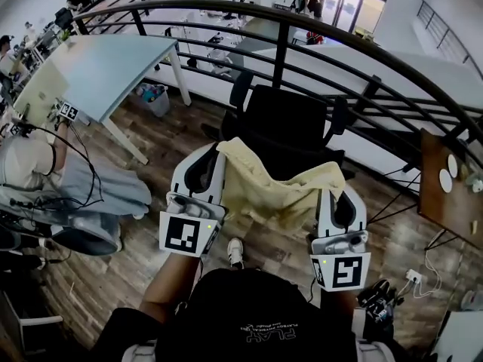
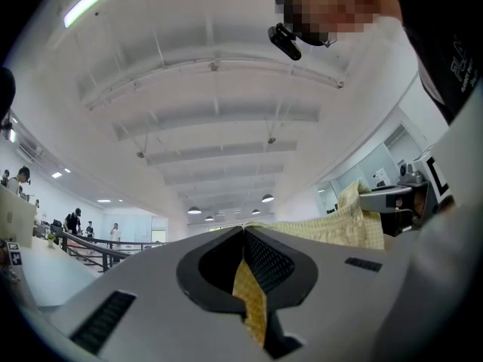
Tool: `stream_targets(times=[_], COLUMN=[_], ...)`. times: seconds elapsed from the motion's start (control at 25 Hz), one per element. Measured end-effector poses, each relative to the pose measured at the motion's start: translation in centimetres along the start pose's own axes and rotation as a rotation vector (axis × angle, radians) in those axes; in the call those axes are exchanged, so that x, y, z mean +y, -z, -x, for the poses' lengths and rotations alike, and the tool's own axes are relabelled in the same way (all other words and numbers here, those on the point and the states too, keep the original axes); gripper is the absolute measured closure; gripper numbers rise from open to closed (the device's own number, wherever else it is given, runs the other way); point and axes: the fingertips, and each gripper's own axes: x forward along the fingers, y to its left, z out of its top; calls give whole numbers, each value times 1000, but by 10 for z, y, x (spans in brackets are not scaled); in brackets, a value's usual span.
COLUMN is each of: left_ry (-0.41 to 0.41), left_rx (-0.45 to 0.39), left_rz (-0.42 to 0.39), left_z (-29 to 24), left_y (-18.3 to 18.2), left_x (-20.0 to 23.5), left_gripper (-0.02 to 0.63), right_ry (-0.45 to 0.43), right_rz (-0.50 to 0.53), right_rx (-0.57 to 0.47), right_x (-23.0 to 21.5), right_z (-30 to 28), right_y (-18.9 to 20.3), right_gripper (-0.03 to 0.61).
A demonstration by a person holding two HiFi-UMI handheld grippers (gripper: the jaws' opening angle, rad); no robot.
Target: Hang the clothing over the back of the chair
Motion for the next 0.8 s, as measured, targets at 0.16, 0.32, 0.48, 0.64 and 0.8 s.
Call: stream_targets(times=[0.16,0.32,0.48,0.64,0.8], left_ry=[32,66,104,126,147], left_rx=[-5,-18,-35,-55,-67], left_rz=[9,15,17,26,14], left_z=[-20,-37,-49,-66,-80], left_y=[-4,-10,-12,-16,-17], left_x=[12,23,32,38,49], left_gripper=[595,595,595,595,595], right_ry=[50,88,139,174,168], right_rz=[67,126,153,202,241], right_rx=[15,15,3,3,21], right_x=[-9,-14,-17,-27,-32], right_z=[-17,-32,-46,-65,-81], right_y=[-7,-14,-22,-33,-34], right_gripper=[551,551,551,551,551])
